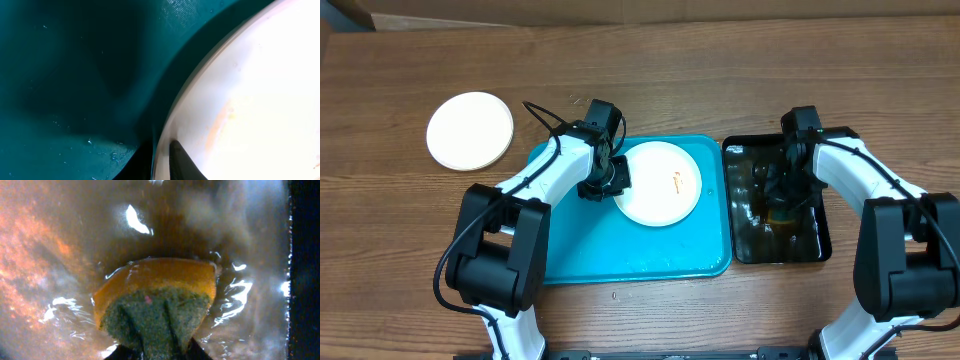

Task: Clean dirty plates on tray and stack at the side
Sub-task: 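Dip and wet the held sponge in the black tray's water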

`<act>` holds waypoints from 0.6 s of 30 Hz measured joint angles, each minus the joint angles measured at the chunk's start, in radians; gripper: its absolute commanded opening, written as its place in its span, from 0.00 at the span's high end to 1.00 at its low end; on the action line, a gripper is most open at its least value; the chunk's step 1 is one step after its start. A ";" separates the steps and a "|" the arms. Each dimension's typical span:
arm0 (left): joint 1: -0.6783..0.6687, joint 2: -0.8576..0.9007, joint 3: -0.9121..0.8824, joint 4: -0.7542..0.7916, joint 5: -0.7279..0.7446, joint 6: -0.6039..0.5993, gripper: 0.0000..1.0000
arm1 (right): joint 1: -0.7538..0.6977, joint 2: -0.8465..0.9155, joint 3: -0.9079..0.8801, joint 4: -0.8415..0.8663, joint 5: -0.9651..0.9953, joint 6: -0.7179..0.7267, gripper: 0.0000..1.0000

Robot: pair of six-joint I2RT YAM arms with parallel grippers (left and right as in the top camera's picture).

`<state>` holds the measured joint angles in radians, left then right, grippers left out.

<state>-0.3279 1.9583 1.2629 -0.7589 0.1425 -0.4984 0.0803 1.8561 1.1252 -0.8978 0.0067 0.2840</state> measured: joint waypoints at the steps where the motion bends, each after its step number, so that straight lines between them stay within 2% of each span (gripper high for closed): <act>1: 0.000 0.000 0.000 0.000 0.000 0.000 0.85 | 0.000 0.000 0.000 -0.001 0.000 0.000 0.39; 8: 0.000 0.000 0.000 0.000 0.000 0.000 0.85 | 0.000 0.000 0.002 0.041 0.005 -0.001 0.39; 12: 0.000 0.000 0.000 0.000 0.000 0.000 0.85 | 0.000 0.000 0.007 0.076 0.013 -0.001 0.42; 17: 0.000 0.000 0.000 0.000 0.000 0.000 0.86 | 0.000 0.000 0.007 0.093 0.020 -0.006 0.61; 18: 0.000 0.000 0.000 0.000 0.000 0.000 0.86 | 0.000 0.000 0.007 0.096 0.020 -0.002 0.69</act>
<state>-0.3279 1.9583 1.2629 -0.7589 0.1425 -0.4984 0.0803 1.8561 1.1324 -0.8021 0.0269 0.2825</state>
